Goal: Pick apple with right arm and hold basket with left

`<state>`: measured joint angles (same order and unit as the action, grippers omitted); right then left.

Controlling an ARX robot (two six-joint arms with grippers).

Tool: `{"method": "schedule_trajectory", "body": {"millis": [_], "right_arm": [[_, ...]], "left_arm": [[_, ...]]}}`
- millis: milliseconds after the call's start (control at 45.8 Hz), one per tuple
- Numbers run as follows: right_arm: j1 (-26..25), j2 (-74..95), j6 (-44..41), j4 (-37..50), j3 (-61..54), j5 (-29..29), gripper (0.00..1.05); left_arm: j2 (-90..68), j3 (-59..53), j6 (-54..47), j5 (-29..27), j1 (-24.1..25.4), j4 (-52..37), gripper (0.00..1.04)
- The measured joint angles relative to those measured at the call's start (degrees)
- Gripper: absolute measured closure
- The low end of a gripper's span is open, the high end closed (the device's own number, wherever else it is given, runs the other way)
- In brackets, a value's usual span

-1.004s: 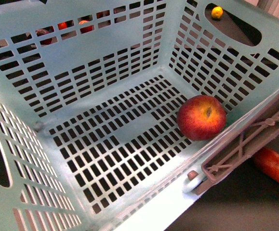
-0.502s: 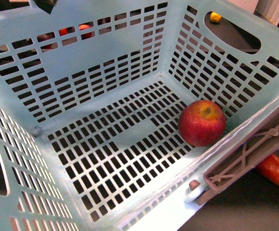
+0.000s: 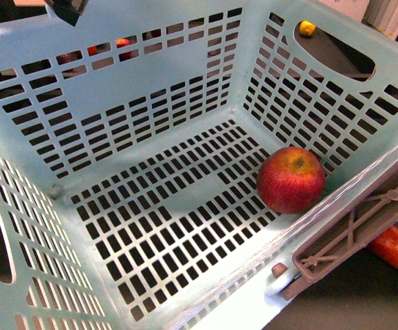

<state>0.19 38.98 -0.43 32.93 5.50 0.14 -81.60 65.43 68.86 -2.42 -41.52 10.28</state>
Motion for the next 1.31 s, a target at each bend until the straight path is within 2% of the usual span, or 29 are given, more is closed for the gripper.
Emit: {"method": "schedule_trajectory", "body": {"millis": [349, 480, 829, 1266, 1309], "right_arm": [[0.0, -10.25, 0.02, -6.97, -3.32, 0.0, 1.03], [-0.04, -12.35, 0.07, -6.62, -4.5, -0.15, 1.03], [-0.07, -21.86, 0.07, -15.76, -4.5, -0.09, 1.03], [-0.07, -28.7, 0.07, -22.62, -4.5, -0.09, 1.03], [-0.07, -31.3, 0.07, -25.99, -4.48, -0.02, 1.03]], "left_arm": [[0.0, 0.0, 0.0, 0.17, 0.0, 0.0, 0.95], [0.0, 0.0, 0.0, -0.13, 0.0, 0.0, 0.95], [0.0, 0.0, 0.0, 0.02, 0.0, 0.0, 0.95], [0.0, 0.0, 0.02, 0.07, 0.0, 0.0, 0.95], [0.0, 0.0, 0.0, 0.02, 0.0, 0.0, 0.95]]}}
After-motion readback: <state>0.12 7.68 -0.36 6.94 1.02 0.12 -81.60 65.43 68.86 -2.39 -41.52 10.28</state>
